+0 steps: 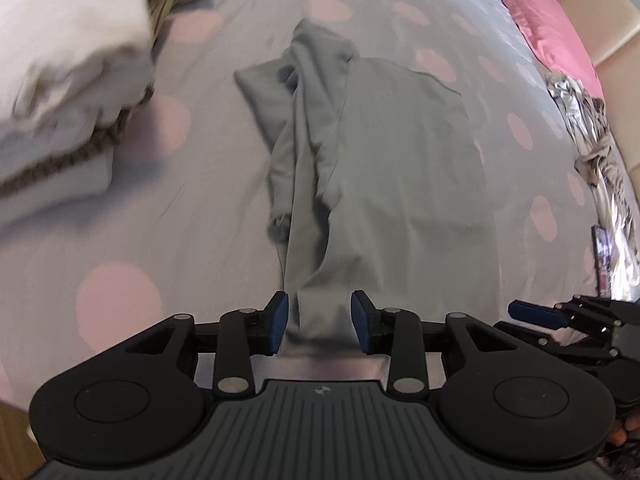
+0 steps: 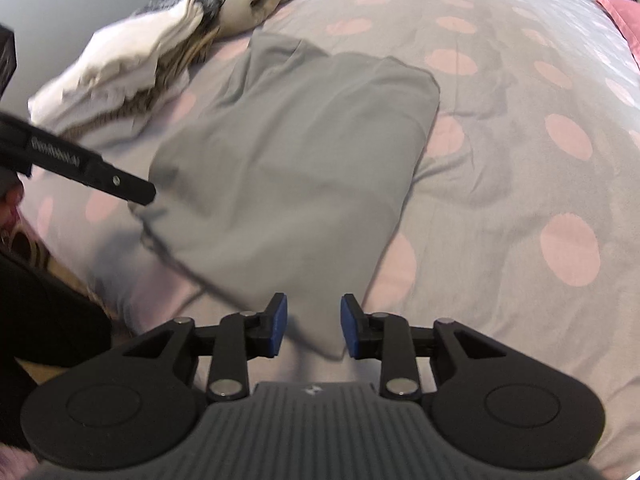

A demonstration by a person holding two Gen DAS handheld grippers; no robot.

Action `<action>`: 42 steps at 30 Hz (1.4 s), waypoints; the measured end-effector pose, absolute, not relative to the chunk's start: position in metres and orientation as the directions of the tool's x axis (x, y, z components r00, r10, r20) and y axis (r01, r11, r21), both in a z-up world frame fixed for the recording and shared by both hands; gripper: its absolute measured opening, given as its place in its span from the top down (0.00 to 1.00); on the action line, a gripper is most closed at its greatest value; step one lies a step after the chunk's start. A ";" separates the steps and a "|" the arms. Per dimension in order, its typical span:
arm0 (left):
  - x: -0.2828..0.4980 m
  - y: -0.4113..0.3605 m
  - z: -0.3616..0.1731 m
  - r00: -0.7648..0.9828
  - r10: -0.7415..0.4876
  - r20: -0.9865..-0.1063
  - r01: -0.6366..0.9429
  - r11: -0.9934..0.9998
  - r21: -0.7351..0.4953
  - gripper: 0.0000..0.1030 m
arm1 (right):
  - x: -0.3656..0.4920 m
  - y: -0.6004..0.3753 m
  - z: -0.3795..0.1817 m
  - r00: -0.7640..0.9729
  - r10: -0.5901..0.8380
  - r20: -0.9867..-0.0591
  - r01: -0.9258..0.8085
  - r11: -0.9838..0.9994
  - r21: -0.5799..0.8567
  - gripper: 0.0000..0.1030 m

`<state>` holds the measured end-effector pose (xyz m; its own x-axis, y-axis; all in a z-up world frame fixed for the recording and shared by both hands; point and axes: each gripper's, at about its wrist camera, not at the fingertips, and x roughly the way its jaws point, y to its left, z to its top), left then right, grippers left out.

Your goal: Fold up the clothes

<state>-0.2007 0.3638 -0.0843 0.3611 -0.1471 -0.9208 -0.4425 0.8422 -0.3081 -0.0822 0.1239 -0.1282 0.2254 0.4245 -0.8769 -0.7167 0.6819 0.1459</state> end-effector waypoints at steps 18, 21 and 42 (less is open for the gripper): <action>-0.200 0.359 -0.110 0.323 -0.140 -0.936 -0.510 0.807 -0.297 0.96 | -0.097 0.128 -0.145 0.272 0.345 -0.898 -0.749 0.662 0.027 0.92; -0.207 0.357 -0.106 0.332 -0.145 -0.932 -0.508 0.805 -0.306 0.97 | -0.095 0.126 -0.146 0.268 0.336 -0.903 -0.743 0.668 0.028 0.95; -0.202 0.345 -0.073 0.338 0.067 -0.939 -0.508 0.853 -0.122 0.89 | -0.064 0.098 -0.120 0.464 0.285 -0.839 -0.562 0.826 -0.030 0.92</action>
<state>-0.2022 0.3455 -0.0734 0.3380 0.0670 -0.9387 -0.5078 0.8528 -0.1220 -0.0642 0.0978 -0.1204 0.4638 0.2854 -0.8387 -0.5624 0.8263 -0.0298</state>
